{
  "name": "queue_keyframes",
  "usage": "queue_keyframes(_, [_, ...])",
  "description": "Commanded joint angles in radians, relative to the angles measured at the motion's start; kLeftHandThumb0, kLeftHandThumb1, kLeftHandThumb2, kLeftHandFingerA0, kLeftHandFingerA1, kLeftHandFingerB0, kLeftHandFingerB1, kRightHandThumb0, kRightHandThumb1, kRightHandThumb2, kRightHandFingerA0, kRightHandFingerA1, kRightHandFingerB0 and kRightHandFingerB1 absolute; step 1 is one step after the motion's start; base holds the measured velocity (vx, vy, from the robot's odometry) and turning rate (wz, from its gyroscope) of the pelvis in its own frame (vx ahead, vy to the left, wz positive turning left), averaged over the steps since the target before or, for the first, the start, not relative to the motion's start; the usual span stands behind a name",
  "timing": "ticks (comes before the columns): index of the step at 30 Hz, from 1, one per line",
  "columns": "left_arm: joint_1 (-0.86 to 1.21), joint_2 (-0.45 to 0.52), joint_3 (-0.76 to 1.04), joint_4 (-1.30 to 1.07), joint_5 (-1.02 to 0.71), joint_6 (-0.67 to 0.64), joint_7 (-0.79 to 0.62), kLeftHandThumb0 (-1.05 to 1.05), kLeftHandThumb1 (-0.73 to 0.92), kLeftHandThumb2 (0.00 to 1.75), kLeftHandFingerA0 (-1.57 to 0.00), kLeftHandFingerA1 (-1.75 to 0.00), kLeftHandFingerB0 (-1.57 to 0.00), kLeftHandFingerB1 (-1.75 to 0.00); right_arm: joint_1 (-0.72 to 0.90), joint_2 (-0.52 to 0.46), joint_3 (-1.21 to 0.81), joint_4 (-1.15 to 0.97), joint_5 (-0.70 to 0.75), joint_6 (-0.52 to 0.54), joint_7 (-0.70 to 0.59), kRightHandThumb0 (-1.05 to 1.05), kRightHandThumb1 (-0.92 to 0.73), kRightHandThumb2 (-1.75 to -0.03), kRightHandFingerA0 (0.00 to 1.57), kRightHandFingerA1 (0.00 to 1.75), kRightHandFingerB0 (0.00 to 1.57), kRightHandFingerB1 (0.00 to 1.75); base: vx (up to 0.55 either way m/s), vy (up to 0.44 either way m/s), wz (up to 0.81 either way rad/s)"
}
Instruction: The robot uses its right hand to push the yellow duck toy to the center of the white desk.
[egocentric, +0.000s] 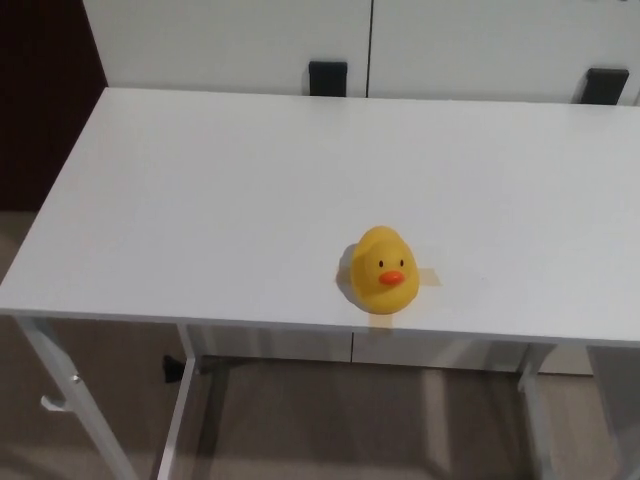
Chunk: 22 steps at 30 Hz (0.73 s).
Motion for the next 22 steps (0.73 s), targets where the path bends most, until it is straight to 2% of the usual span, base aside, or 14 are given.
queue_keyframes(1, [-0.008, 0.008, 0.009, 0.008, -0.011, -0.028, 0.014, 0.58, -0.38, 1.75, -1.23, -1.06, -1.2, -1.04, -0.023, -0.04, 0.015, 0.022, 0.029, -0.024, 0.026, -0.05, -0.49, -0.99, 1.0, 0.55, 0.78, 0.55, 0.0, 0.0, 0.0])
queue_keyframes(3, [-0.014, 0.005, 0.01, 0.01, -0.009, -0.028, 0.016, 0.63, -0.42, 1.75, -1.23, -1.05, -1.26, -1.06, -0.029, -0.043, 0.018, 0.017, 0.037, -0.016, 0.027, -0.03, -0.47, -1.03, 1.0, 0.55, 0.76, 0.55, 0.0, 0.0, 0.0])
queue_keyframes(8, [-0.023, 0.003, 0.007, 0.01, -0.004, -0.024, 0.019, 0.63, -0.42, 1.75, -1.23, -1.05, -1.26, -1.06, -0.034, -0.045, 0.021, 0.013, 0.045, -0.013, 0.028, -0.03, -0.47, -1.03, 1.0, 0.55, 0.76, 0.55, 0.0, 0.0, 0.0])
queue_keyframes(9, [-0.026, 0.002, 0.007, 0.007, -0.004, -0.021, 0.021, 0.69, -0.4, 1.75, -1.19, -1.0, -1.26, -1.03, -0.041, -0.048, 0.024, 0.017, 0.049, -0.01, 0.031, -0.07, -0.52, -0.93, 0.97, 0.54, 0.76, 0.53, 0.0, 0.0, 0.0])
queue_keyframes(13, [-0.028, 0.0, 0.008, 0.004, -0.005, -0.019, 0.023, 0.69, -0.4, 1.75, -1.19, -1.0, -1.26, -1.03, -0.049, -0.051, 0.03, 0.022, 0.053, -0.008, 0.034, -0.07, -0.52, -0.93, 0.97, 0.54, 0.76, 0.53, 0.0, 0.0, 0.0])
queue_keyframes(14, [-0.025, -0.001, 0.01, 0.003, -0.008, -0.019, 0.022, 0.58, -0.41, 1.72, -1.27, -1.06, -1.27, -1.06, -0.046, -0.05, 0.029, 0.019, 0.059, -0.006, 0.035, -0.06, -0.48, -1.01, 0.99, 0.55, 0.76, 0.54, 0.0, 0.0, 0.0])
queue_keyframes(18, [-0.02, -0.002, 0.013, 0.002, -0.012, -0.019, 0.019, 0.58, -0.41, 1.72, -1.27, -1.06, -1.27, -1.06, -0.039, -0.048, 0.029, 0.014, 0.069, -0.004, 0.035, -0.06, -0.48, -1.01, 0.99, 0.55, 0.76, 0.54, 0.0, 0.0, 0.0])
queue_keyframes(19, [-0.017, -0.003, 0.012, 0.002, -0.011, -0.02, 0.021, 0.64, -0.39, 1.73, -1.27, -1.03, -1.24, -1.07, -0.041, -0.052, 0.032, 0.019, 0.066, -0.01, 0.036, -0.09, -0.53, -0.91, 0.93, 0.55, 0.74, 0.55, 0.0, 0.0, 0.0])
queue_keyframes(22, [-0.012, -0.004, 0.012, 0.002, -0.009, -0.021, 0.024, 0.64, -0.39, 1.73, -1.27, -1.03, -1.24, -1.07, -0.043, -0.056, 0.037, 0.025, 0.063, -0.016, 0.038, -0.09, -0.53, -0.91, 0.93, 0.55, 0.74, 0.55, 0.0, 0.0, 0.0])
